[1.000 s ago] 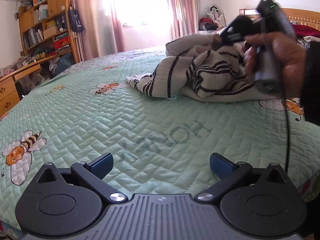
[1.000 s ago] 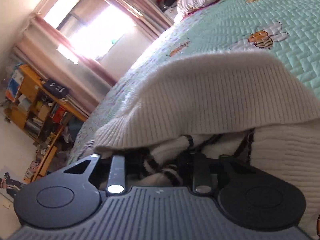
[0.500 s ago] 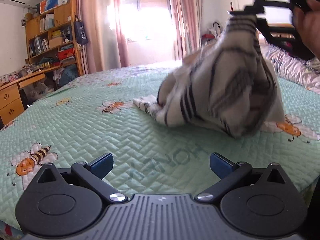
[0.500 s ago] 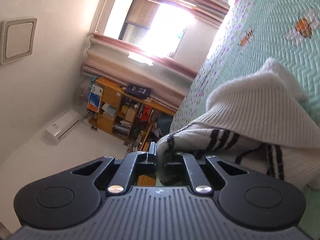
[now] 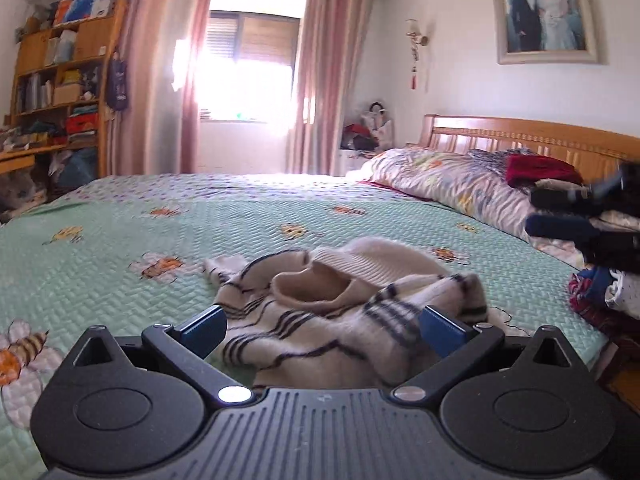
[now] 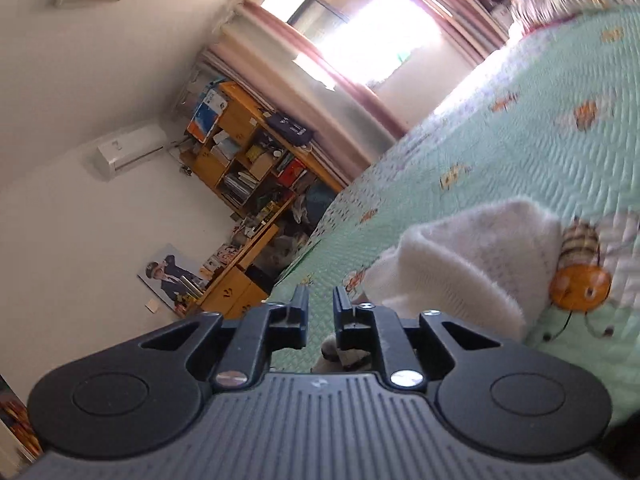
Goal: Fold clothes
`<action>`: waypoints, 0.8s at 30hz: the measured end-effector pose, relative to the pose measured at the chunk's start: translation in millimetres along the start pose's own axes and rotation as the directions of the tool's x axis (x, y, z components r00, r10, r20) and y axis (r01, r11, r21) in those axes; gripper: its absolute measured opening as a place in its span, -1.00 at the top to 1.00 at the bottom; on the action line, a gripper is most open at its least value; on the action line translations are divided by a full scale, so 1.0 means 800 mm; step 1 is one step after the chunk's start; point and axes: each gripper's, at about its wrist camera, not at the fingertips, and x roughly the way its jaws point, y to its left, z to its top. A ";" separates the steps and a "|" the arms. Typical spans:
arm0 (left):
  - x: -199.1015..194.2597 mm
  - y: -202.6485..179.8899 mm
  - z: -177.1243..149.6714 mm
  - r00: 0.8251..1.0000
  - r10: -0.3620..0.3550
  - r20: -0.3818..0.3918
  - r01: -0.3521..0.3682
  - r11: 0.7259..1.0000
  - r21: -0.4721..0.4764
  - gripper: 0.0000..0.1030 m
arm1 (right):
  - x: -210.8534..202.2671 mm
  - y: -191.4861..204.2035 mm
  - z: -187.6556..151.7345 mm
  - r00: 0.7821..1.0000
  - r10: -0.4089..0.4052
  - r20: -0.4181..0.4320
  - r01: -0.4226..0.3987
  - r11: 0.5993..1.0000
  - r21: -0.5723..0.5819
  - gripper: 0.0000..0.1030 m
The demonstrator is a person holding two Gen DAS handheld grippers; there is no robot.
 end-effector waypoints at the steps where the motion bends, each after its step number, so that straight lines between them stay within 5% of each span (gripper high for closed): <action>1: 0.006 -0.004 0.003 1.000 -0.007 0.001 0.007 1.000 0.016 -0.99 | 0.000 0.015 0.002 0.999 -0.039 0.013 0.040 0.995 -0.094 0.13; 3: 0.021 -0.016 0.003 0.999 -0.031 -0.009 0.031 0.998 0.053 -0.99 | 0.014 0.041 0.004 0.993 -0.107 0.038 0.113 0.961 -0.252 -0.34; 8: 0.056 -0.046 -0.007 0.993 -0.085 -0.079 0.098 0.978 0.182 -0.99 | 0.110 0.056 0.004 0.979 -0.193 -0.066 0.133 0.849 -0.511 -0.33; 11: 0.074 -0.054 -0.017 0.986 -0.104 -0.128 0.131 0.967 0.220 -0.99 | 0.163 0.043 -0.019 0.920 -0.352 -0.174 0.156 0.735 -0.660 -0.32; 14: 0.094 -0.057 -0.031 0.976 -0.123 -0.179 0.164 0.958 0.237 -0.99 | 0.183 0.034 -0.045 0.866 -0.460 -0.193 0.144 0.601 -0.786 -0.31; 15: 0.103 -0.058 -0.037 0.972 -0.119 -0.201 0.166 0.957 0.236 -0.99 | 0.184 0.031 -0.048 0.860 -0.468 -0.203 0.129 0.584 -0.801 -0.13; 16: 0.111 -0.058 -0.043 0.968 -0.114 -0.224 0.167 0.958 0.234 -0.99 | 0.187 0.028 -0.049 0.852 -0.473 -0.223 0.117 0.588 -0.800 0.28; 18: 0.126 -0.051 -0.056 0.959 -0.101 -0.266 0.157 0.967 0.200 -0.99 | 0.186 0.021 -0.050 0.846 -0.478 -0.234 0.122 0.602 -0.790 0.61; 24: 0.134 -0.028 -0.074 0.950 -0.146 -0.277 0.183 0.977 0.112 -0.99 | 0.173 -0.004 -0.023 0.872 -0.429 -0.236 0.175 0.723 -0.668 0.69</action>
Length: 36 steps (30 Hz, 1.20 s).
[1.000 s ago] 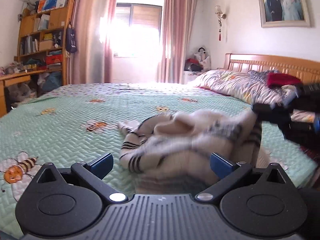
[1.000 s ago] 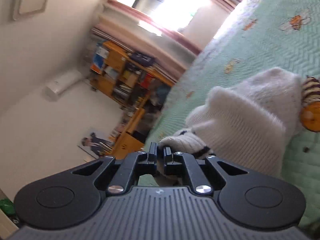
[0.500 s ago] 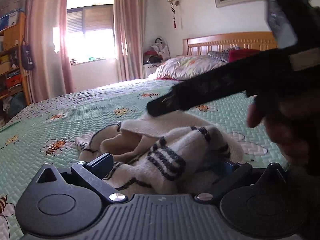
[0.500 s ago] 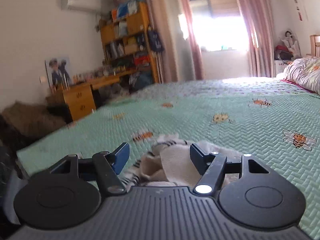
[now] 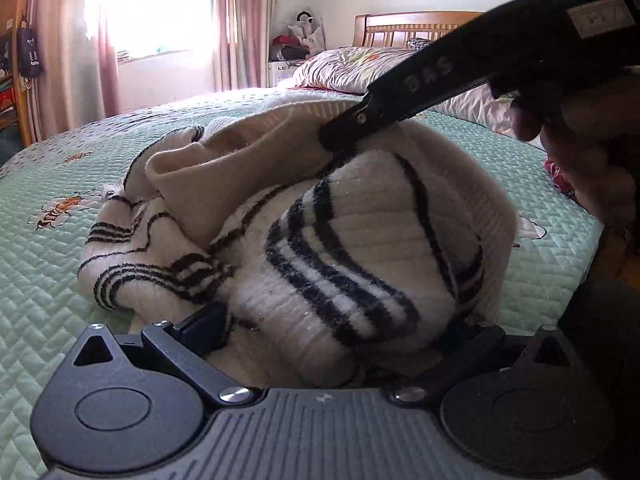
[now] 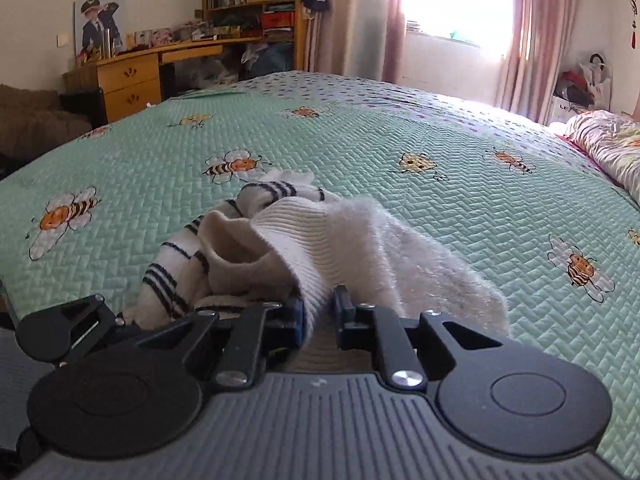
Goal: Fold clothes
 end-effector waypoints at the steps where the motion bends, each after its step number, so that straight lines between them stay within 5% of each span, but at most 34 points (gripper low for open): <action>1: 0.000 0.003 -0.001 1.000 -0.005 -0.001 0.005 1.000 -0.002 -0.99 | -0.001 -0.003 0.002 1.000 0.022 -0.001 -0.022 1.000 0.016 0.69; 5: 0.000 0.013 -0.009 1.000 -0.024 0.005 0.024 0.999 -0.032 -0.99 | 0.003 -0.003 0.001 0.998 0.014 -0.059 -0.016 0.999 -0.035 0.63; 11: -0.002 0.004 -0.007 1.000 -0.012 0.007 0.012 1.000 -0.026 -0.99 | 0.019 -0.006 0.004 0.979 -0.205 0.018 0.205 0.975 -0.085 0.95; 16: -0.004 0.004 -0.009 1.000 -0.009 -0.001 0.009 1.000 -0.029 -0.99 | 0.040 -0.085 0.025 0.862 -0.498 0.089 0.494 0.867 0.069 0.96; 21: -0.006 -0.010 -0.012 1.000 0.024 -0.017 -0.023 0.999 0.041 -0.99 | 0.043 -0.228 -0.012 0.771 -0.628 -0.108 0.611 0.681 0.404 0.95; 24: -0.011 -0.015 -0.012 0.999 0.035 -0.007 -0.035 0.998 0.054 -0.99 | 0.037 -0.263 -0.068 0.760 -0.611 -0.221 0.627 0.600 0.496 0.94; 26: -0.023 -0.012 -0.007 1.000 0.022 0.012 -0.022 0.999 0.032 -0.99 | 0.029 -0.269 -0.104 0.798 -0.543 -0.262 0.579 0.572 0.580 0.83; 27: -0.032 -0.012 -0.005 1.000 0.011 0.029 -0.012 1.000 0.020 -0.99 | 0.018 -0.265 -0.119 0.814 -0.521 -0.257 0.550 0.548 0.630 0.59; 31: -0.065 0.004 0.005 0.996 -0.003 0.089 0.007 0.999 -0.042 -0.99 | -0.028 -0.223 -0.133 0.857 -0.488 -0.165 0.447 0.544 0.711 0.43; 33: -0.080 0.011 0.011 0.994 0.004 0.113 0.004 0.997 -0.075 -0.99 | -0.051 -0.186 -0.115 0.864 -0.501 -0.052 0.388 0.597 0.702 0.37; 35: -0.093 0.015 0.018 0.992 0.017 0.126 -0.006 0.996 -0.090 -0.99 | -0.071 -0.145 -0.087 0.827 -0.556 0.086 0.393 0.680 0.619 0.29; 36: -0.099 0.016 0.021 0.991 0.025 0.132 -0.013 0.996 -0.093 -0.99 | -0.081 -0.125 -0.073 0.803 -0.574 0.157 0.399 0.716 0.573 0.02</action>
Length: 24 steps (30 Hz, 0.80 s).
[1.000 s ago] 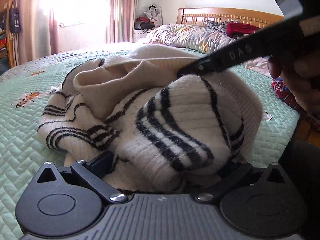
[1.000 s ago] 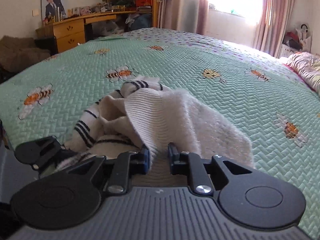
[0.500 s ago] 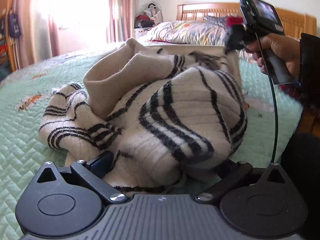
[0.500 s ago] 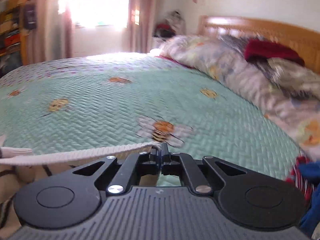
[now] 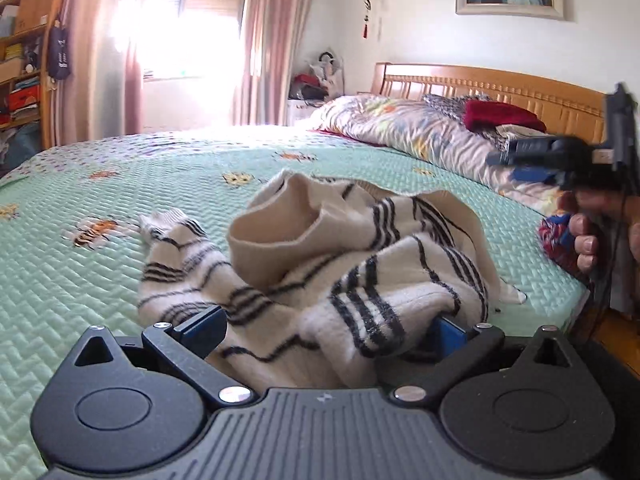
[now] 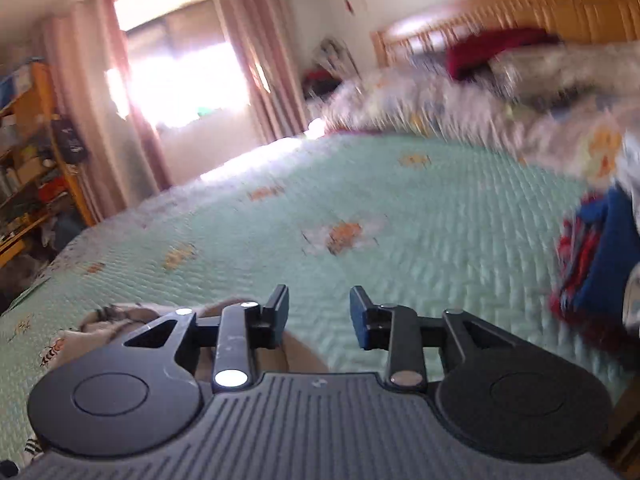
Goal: Fold clothes
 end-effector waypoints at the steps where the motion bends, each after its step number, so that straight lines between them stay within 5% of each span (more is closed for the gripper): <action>1: -0.005 0.002 0.005 1.000 0.009 0.007 -0.009 1.000 0.004 -0.99 | -0.017 0.018 0.007 0.997 0.019 0.072 -0.016 0.999 -0.052 -0.35; 4: -0.018 0.007 0.009 0.999 0.029 0.021 -0.029 1.000 0.004 -0.99 | -0.052 0.045 0.024 0.972 -0.002 0.236 0.025 0.995 -0.094 -0.55; 6: -0.026 0.010 0.009 0.999 0.033 0.027 -0.033 0.999 -0.009 -0.99 | -0.058 0.050 0.034 0.974 0.087 0.209 -0.073 0.995 -0.073 -0.56; 9: -0.038 0.013 0.005 0.999 0.041 0.031 -0.041 0.999 -0.024 -0.99 | -0.043 0.067 0.036 0.962 0.270 0.029 -0.270 0.963 -0.022 -0.55; 12: -0.044 0.016 0.002 0.998 0.056 0.027 -0.056 0.998 -0.027 -0.99 | -0.020 0.118 -0.004 0.935 0.336 -0.113 -0.349 0.928 -0.129 -0.56; 18: -0.063 0.023 -0.007 0.995 0.095 0.019 -0.095 0.995 -0.024 -0.99 | 0.025 0.217 -0.080 0.934 0.254 -0.250 -0.328 0.888 -0.322 -0.63; 21: -0.069 0.030 -0.010 0.994 0.112 0.017 -0.111 0.993 -0.044 -0.99 | 0.043 0.243 -0.109 0.969 0.085 -0.233 -0.193 0.851 -0.489 -0.71; 24: -0.069 0.038 -0.014 0.993 0.117 0.008 -0.117 0.991 -0.065 -0.99 | 0.054 0.235 -0.119 0.973 0.041 -0.228 -0.156 0.842 -0.516 -0.70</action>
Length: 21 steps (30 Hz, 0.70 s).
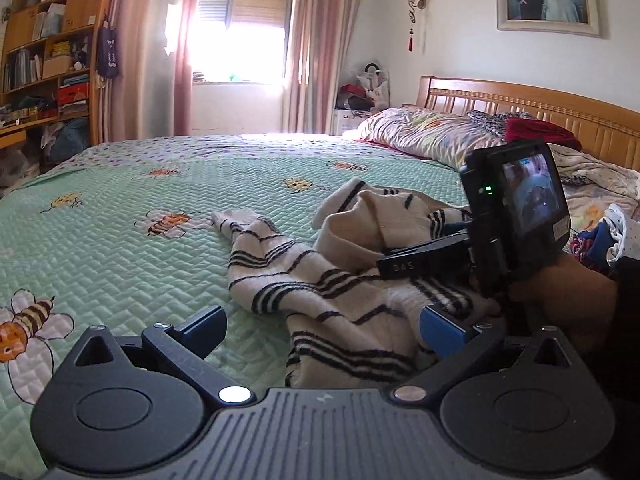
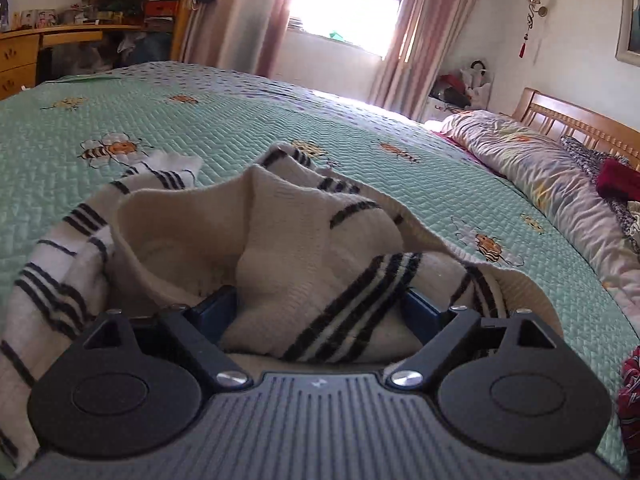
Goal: Fold clothes
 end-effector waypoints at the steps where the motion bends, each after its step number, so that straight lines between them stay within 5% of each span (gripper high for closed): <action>1: 0.002 0.002 -0.001 1.000 0.000 -0.006 0.000 1.000 -0.008 -0.99 | 0.005 -0.004 -0.002 1.000 0.020 -0.009 -0.020 1.000 0.017 -0.28; 3: 0.006 0.003 -0.002 1.000 -0.007 -0.018 0.007 1.000 -0.016 -0.99 | 0.016 -0.019 0.000 0.992 0.106 -0.064 -0.099 0.990 0.103 0.47; 5: 0.008 0.001 -0.004 1.000 -0.013 -0.019 0.013 1.000 -0.008 -0.99 | 0.015 -0.036 0.003 0.980 0.190 -0.055 -0.176 0.965 0.193 0.73; 7: 0.009 -0.002 -0.005 1.000 -0.016 -0.018 0.016 1.000 0.008 -0.99 | -0.008 -0.057 0.006 0.957 0.284 0.062 -0.289 0.914 0.283 0.80; 10: 0.010 -0.004 -0.004 1.000 -0.021 -0.020 0.021 1.000 0.014 -0.99 | -0.072 -0.092 0.018 0.890 0.349 0.293 -0.440 0.825 0.354 0.80; 17: 0.007 -0.019 0.003 0.996 -0.085 0.002 0.085 0.995 0.047 -0.99 | -0.193 -0.191 0.023 0.686 0.404 0.605 -0.700 0.594 0.397 0.80; 19: 0.010 -0.025 0.004 0.993 -0.119 -0.002 0.119 0.992 0.051 -0.99 | -0.207 -0.207 0.012 0.686 0.391 0.614 -0.693 0.608 0.387 0.80; 21: 0.018 -0.035 0.005 0.987 -0.157 -0.021 0.158 0.986 0.044 -0.99 | -0.199 -0.215 -0.005 0.745 0.370 0.556 -0.641 0.629 0.440 0.80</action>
